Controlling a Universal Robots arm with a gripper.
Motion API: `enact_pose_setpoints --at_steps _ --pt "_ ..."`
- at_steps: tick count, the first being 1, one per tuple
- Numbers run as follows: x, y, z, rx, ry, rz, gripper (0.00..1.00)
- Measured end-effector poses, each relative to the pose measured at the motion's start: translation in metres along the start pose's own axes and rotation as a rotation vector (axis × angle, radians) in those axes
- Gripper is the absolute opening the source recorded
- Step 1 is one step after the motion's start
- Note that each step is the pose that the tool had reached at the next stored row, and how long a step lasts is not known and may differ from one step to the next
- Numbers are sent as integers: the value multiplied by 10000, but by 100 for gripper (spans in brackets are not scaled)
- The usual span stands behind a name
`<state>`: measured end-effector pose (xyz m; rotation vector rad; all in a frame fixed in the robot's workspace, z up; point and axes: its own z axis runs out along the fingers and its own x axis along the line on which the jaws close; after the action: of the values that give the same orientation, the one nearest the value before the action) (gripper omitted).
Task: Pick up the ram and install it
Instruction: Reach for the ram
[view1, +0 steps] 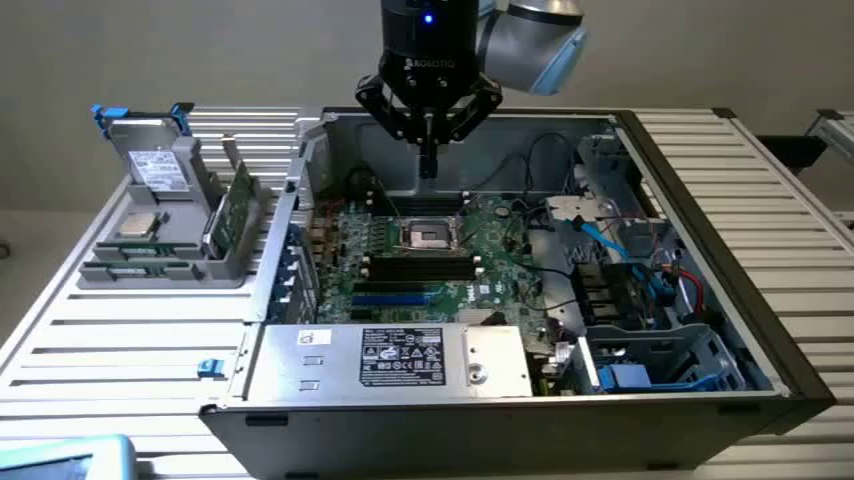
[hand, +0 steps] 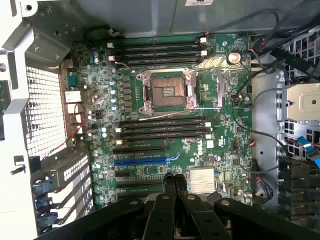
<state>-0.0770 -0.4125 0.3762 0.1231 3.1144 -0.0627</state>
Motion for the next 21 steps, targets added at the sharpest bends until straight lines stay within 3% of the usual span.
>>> enact_pose_setpoints --at_steps 15,21 --pt "7 -1 0 0 0 0 11" --pt "210 -17 -5 -1 -14 -4 11"
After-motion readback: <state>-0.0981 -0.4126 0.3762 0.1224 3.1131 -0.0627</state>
